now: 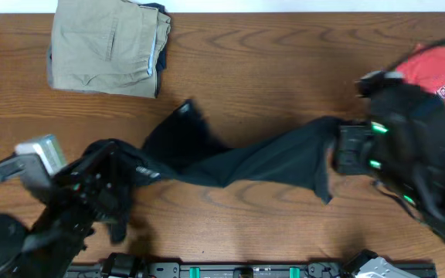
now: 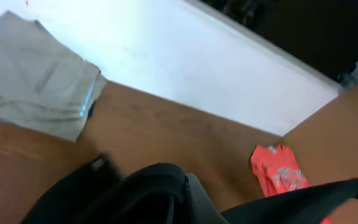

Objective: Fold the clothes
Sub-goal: 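Lift the shirt with both grippers and stretch it apart upward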

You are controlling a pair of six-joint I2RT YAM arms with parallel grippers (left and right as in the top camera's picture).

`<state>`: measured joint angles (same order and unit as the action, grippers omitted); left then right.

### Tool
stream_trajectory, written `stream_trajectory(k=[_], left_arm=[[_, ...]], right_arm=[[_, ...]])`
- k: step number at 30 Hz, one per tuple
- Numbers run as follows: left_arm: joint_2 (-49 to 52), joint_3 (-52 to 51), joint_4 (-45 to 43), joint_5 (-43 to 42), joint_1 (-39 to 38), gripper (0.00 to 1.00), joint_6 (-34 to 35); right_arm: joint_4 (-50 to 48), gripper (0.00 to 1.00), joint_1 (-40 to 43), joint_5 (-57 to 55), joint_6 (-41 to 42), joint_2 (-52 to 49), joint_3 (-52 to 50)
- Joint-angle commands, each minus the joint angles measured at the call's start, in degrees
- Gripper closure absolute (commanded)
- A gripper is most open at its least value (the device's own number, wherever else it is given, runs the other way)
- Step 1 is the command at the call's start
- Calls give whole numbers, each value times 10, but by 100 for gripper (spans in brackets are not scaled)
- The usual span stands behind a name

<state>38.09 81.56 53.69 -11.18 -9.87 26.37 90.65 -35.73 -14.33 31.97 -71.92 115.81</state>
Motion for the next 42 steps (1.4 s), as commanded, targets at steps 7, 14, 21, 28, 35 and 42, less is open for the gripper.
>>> stream_trajectory(k=[7, 14, 21, 28, 35, 42], left_arm=[[84, 7, 14, 20, 1, 94, 20], [276, 11, -43, 8, 1, 94, 8], [464, 125, -123, -85, 1, 94, -21], [559, 451, -64, -90, 2, 94, -55], [555, 593, 42, -90, 2, 94, -112], [629, 535, 164, -92, -12, 94, -115]], right_arm=[[2, 99, 38, -132, 7, 12, 60], [-40, 99, 174, -112, -8, -70, 60], [-222, 99, 283, 136, -130, -199, 63], [-257, 99, 333, 169, -170, -226, 184], [-121, 99, 407, 163, -179, -220, 325], [-46, 99, 413, 162, -178, -247, 240]])
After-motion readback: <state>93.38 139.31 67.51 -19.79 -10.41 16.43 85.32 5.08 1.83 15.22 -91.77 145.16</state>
